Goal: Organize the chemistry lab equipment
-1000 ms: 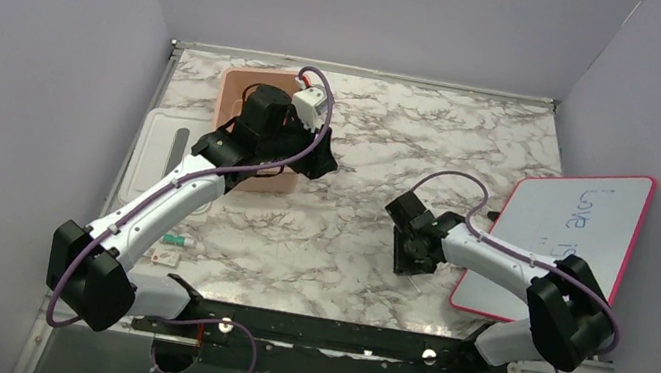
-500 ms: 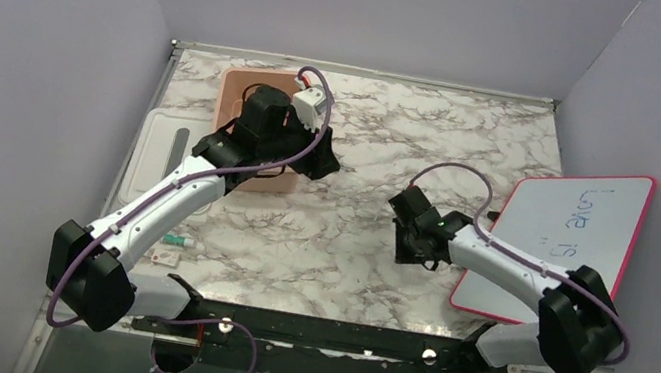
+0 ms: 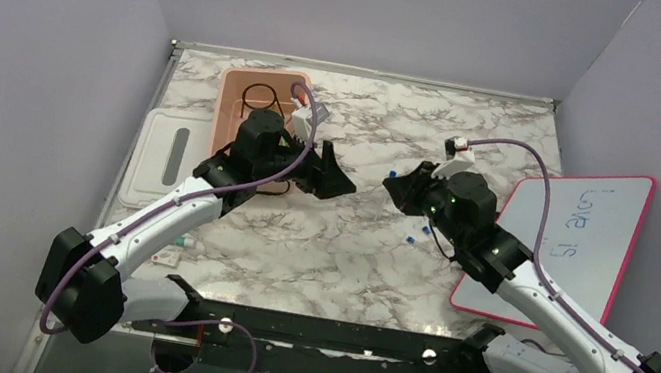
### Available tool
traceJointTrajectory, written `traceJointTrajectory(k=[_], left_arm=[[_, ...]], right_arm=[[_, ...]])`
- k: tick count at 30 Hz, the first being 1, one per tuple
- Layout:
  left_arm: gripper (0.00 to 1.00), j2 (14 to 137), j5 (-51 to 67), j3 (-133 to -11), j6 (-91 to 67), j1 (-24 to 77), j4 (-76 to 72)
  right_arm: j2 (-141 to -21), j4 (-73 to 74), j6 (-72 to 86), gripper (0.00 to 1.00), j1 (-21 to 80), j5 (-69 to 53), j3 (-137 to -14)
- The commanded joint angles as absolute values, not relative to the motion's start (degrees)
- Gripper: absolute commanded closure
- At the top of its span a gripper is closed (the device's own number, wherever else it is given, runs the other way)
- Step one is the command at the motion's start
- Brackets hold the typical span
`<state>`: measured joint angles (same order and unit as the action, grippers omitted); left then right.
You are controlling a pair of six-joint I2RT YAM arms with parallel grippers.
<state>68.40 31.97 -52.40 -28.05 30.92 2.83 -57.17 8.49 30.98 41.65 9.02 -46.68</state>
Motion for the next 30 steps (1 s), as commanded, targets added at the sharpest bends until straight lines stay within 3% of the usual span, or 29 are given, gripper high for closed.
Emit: traceJointTrajectory(k=[1, 6, 9, 13, 22, 25, 30], left_arm=[[0.25, 67.9, 37.88, -50.6, -33.65, 33.91, -8.94], [0.25, 68.69, 36.53, -49.57, -34.41, 35.89, -13.0], [0.3, 69.53, 36.43, -49.48, -34.76, 36.56, -14.76], [0.45, 71.47, 36.77, -50.56, -34.63, 37.7, -15.13], [0.88, 71.17, 33.75, -51.94, -28.24, 39.92, -12.28], [0.94, 69.63, 32.95, -52.69, -21.92, 40.31, -9.26], [0.95, 67.28, 35.26, -55.76, -9.69, 40.99, -1.26]], right_arm=[[-56.55, -1.69, 35.98, 0.89, 41.64, 4.75, -48.86], [-56.51, -3.4, 40.45, 0.9, 41.61, 2.2, -49.78], [-56.67, -2.41, 42.96, 0.9, 41.65, 1.66, -50.31], [-57.25, -1.34, 44.68, 0.89, 41.63, -1.23, -50.97], [-56.8, 2.75, 44.83, 0.87, 41.64, -3.69, -52.57], [-56.9, 7.62, 43.02, 0.78, 41.58, -4.21, -55.15], [-58.9, 19.12, 38.86, 0.69, 41.57, -5.38, -63.45]])
